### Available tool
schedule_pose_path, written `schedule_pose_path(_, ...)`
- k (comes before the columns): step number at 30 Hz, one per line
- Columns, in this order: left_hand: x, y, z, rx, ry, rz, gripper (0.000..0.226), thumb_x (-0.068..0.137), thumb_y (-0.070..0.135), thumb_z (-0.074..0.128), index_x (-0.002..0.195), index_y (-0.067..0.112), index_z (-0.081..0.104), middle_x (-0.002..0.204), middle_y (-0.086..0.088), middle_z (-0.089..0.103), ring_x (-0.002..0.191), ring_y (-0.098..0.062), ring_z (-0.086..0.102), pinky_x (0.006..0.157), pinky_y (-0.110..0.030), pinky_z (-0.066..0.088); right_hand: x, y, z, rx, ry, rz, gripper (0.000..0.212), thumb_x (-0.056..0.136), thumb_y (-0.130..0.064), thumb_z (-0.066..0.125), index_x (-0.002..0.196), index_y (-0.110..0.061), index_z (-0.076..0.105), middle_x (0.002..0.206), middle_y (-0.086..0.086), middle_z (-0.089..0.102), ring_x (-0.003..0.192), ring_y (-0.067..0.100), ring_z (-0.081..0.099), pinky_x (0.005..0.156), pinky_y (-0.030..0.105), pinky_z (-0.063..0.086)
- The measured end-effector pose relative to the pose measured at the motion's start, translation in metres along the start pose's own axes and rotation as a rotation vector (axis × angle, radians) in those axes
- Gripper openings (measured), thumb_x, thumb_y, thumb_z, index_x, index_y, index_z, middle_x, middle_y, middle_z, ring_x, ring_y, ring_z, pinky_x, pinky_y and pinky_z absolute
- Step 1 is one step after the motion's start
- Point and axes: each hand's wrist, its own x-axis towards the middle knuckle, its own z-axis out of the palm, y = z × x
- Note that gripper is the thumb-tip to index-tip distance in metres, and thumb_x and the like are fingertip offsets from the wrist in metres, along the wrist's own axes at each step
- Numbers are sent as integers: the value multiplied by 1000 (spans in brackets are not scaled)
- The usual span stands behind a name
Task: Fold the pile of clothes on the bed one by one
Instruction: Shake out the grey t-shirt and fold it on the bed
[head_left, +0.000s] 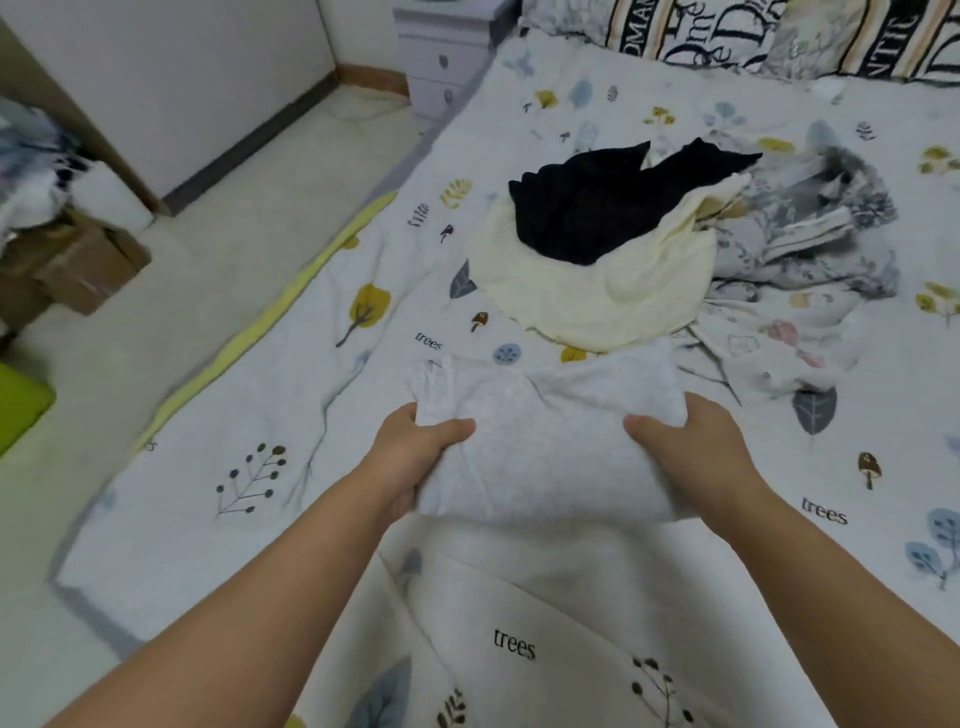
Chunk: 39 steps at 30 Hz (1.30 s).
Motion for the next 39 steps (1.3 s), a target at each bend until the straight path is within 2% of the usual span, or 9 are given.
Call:
schedule_pose_path(4,11,8,-69,-57,89,8,29,82,14,69,107,15,56,94,0,66,78,-15,64,56,-26,50,6,-42,63,-30,-65,-53,9,86,-16,62,91,-18,54,74,-12,49,81,18,49,72,28,37)
schedule_pose_path(8,29,10,-142,-69,158,-3,39,82,18,69,118,11,55,107,-6,66,86,-19,65,62,-30,52,14,-73,133,-77,-133,-68,9,84,-17,62,90,-11,59,83,2,58,79,21,53,71,32,42)
schedule_pose_path(14,64,6,-235,-62,218,-11,34,83,19,68,115,15,57,107,-4,67,87,-19,65,61,-29,50,24,-100,235,-71,-180,-65,15,84,-20,63,95,-12,58,92,5,58,87,24,54,76,33,45)
schedule_pose_path(22,127,7,-314,203,172,48,26,83,15,67,107,20,56,94,4,63,83,-13,61,63,-24,46,26,-81,336,95,-176,67,16,84,-20,62,96,-12,56,89,1,59,81,20,55,64,29,43)
schedule_pose_path(28,182,-5,-327,459,203,156,48,79,22,71,123,17,52,118,-1,60,108,-22,57,86,-31,44,30,-48,371,200,-87,206,19,83,-17,62,98,-6,59,91,8,64,78,22,58,62,30,47)
schedule_pose_path(30,194,-11,-317,643,312,205,56,80,24,71,128,12,45,122,-6,58,111,-26,54,81,-28,37,33,-36,375,161,-86,273,23,83,-19,62,100,-5,55,92,8,61,81,24,56,67,32,47)
schedule_pose_path(33,192,-17,-296,1065,710,242,72,82,34,67,139,10,29,131,-14,48,120,-31,43,89,-36,32,34,-30,375,-46,-30,337,37,84,-20,61,113,-7,42,105,10,52,92,30,51,83,39,43)
schedule_pose_path(36,189,-27,-278,1247,833,673,64,85,30,54,141,9,32,144,-17,37,130,-33,37,105,-48,27,28,-38,376,-307,135,-12,61,82,-17,61,137,-8,35,132,15,41,120,31,42,98,39,35)
schedule_pose_path(39,194,-47,-264,1505,558,926,56,85,37,37,136,15,40,145,-13,39,134,-30,33,108,-51,15,22,-39,399,-569,136,-436,60,82,-31,47,136,-6,38,138,22,44,126,31,36,106,41,32)
